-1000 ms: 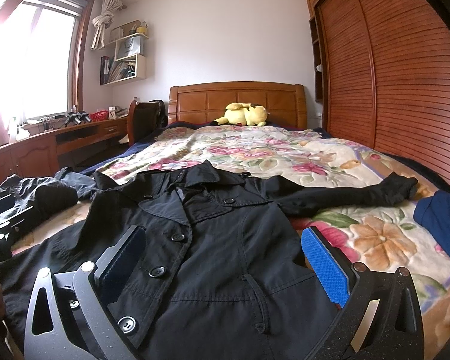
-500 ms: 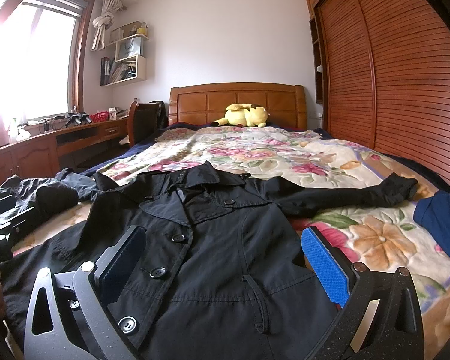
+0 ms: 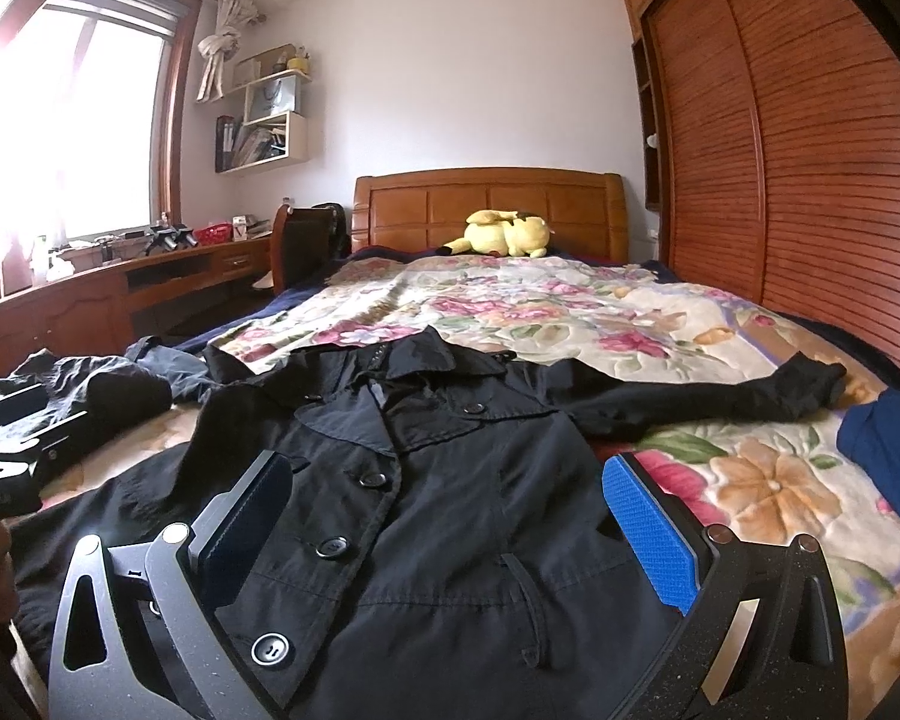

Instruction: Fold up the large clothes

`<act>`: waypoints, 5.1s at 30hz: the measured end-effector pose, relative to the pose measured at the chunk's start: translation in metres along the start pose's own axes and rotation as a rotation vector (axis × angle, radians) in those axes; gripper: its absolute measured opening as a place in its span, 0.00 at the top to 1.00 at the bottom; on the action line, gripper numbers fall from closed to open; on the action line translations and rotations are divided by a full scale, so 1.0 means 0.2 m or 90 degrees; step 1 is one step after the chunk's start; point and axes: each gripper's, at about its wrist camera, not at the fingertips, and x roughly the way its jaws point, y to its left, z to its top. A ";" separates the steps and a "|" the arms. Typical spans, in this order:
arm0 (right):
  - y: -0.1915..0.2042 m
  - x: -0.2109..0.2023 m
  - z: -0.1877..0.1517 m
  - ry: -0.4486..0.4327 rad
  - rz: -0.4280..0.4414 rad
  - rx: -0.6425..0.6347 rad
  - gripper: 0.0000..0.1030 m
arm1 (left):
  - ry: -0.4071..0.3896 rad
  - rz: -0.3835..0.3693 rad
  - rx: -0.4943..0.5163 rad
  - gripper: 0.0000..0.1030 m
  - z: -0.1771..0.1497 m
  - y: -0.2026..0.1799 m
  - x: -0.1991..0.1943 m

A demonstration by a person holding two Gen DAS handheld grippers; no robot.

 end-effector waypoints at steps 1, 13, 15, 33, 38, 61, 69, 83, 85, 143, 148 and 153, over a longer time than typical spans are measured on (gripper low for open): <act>0.00 0.00 0.00 0.002 0.004 0.000 0.00 | 0.004 0.001 0.004 0.00 0.00 0.00 0.01; 0.11 0.14 0.11 0.049 0.080 -0.050 0.00 | 0.061 0.017 0.059 0.00 0.04 0.11 0.15; 0.16 0.19 0.13 0.052 0.096 -0.073 0.00 | 0.077 0.019 0.073 0.00 0.05 0.15 0.19; 0.28 0.62 0.22 0.099 0.161 -0.143 0.00 | 0.221 0.046 0.104 0.10 0.13 0.47 0.76; 0.22 0.73 0.23 0.119 0.162 -0.136 0.00 | 0.267 0.046 0.051 0.16 0.18 0.54 1.02; 0.23 0.73 0.24 0.121 0.169 -0.116 0.00 | 0.400 0.063 -0.176 0.25 0.15 0.70 1.48; 0.23 0.71 0.25 0.113 0.177 -0.113 0.00 | 0.404 0.017 -0.228 0.50 0.10 0.73 1.52; 0.20 0.71 0.25 0.097 0.159 -0.103 0.00 | 0.250 0.036 -0.089 0.97 0.47 0.54 1.33; 0.20 0.70 0.25 0.096 0.153 -0.101 0.00 | 0.228 0.038 -0.046 0.97 0.53 0.46 1.28; 0.65 1.41 0.61 0.177 0.277 -0.216 0.15 | 0.093 -0.034 -0.014 0.44 0.16 0.67 0.33; 0.77 1.60 0.55 0.246 0.292 -0.240 0.16 | 0.089 -0.015 0.006 0.43 0.15 0.68 0.31; 0.81 1.76 0.40 0.314 0.272 -0.281 0.17 | 0.084 -0.020 -0.002 0.37 0.15 0.70 0.30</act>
